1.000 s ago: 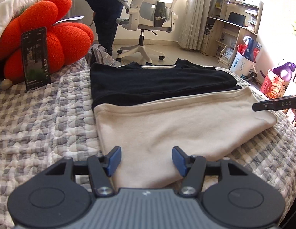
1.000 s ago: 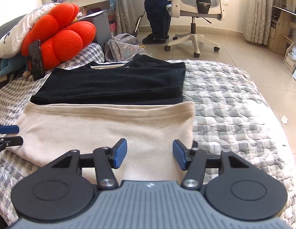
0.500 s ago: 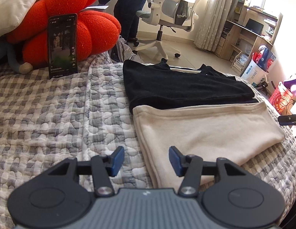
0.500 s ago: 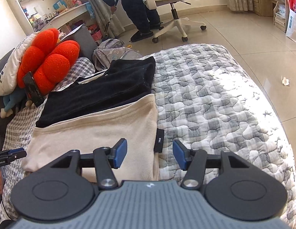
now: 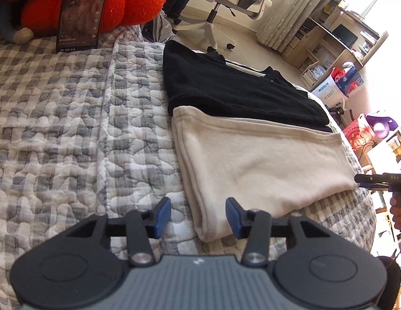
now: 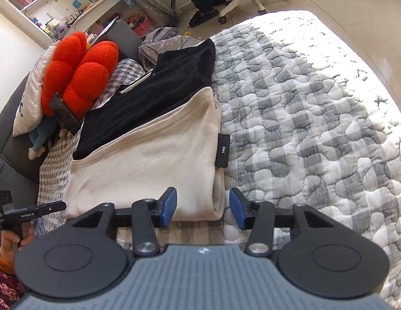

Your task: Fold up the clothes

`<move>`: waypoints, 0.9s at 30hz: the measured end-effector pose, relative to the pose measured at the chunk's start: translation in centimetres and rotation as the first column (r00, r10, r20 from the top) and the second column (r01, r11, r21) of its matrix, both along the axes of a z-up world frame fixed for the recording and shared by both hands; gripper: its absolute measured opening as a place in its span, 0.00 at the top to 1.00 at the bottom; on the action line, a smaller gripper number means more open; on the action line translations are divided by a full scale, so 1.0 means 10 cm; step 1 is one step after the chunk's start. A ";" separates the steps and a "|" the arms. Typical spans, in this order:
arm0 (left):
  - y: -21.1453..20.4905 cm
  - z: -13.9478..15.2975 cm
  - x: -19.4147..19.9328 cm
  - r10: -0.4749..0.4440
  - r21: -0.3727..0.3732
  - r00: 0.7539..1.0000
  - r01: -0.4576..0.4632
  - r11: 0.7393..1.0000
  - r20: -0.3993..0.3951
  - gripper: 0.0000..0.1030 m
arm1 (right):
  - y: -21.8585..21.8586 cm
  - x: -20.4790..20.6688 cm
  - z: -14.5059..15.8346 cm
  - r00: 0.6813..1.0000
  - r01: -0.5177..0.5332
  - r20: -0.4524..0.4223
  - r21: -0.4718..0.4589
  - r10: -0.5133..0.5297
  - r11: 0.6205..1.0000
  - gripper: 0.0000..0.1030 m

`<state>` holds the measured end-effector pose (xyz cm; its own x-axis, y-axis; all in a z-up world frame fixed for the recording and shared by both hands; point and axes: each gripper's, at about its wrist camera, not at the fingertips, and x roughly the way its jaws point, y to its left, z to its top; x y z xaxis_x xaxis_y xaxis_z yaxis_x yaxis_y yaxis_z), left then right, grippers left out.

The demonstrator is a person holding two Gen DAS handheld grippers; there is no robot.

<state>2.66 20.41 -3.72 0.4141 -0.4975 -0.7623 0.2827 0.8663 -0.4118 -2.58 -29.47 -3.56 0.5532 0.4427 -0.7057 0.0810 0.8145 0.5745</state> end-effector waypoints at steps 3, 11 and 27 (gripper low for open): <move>0.14 -0.05 -0.04 0.029 -0.116 0.995 -0.040 0.992 -0.096 0.57 | -0.09 -0.11 -0.05 0.999 0.028 -0.043 0.105 -0.023 0.994 0.53; 0.21 -0.19 -0.06 0.088 -0.246 0.962 -0.153 0.957 -0.258 0.57 | -0.18 -0.26 -0.11 0.991 0.113 -0.105 0.257 -0.088 0.960 0.54; -0.19 -0.30 -0.33 0.491 -0.327 0.845 -0.534 0.780 -0.211 0.61 | 0.10 -0.24 -0.23 0.914 0.393 -0.027 0.300 -0.404 0.869 0.65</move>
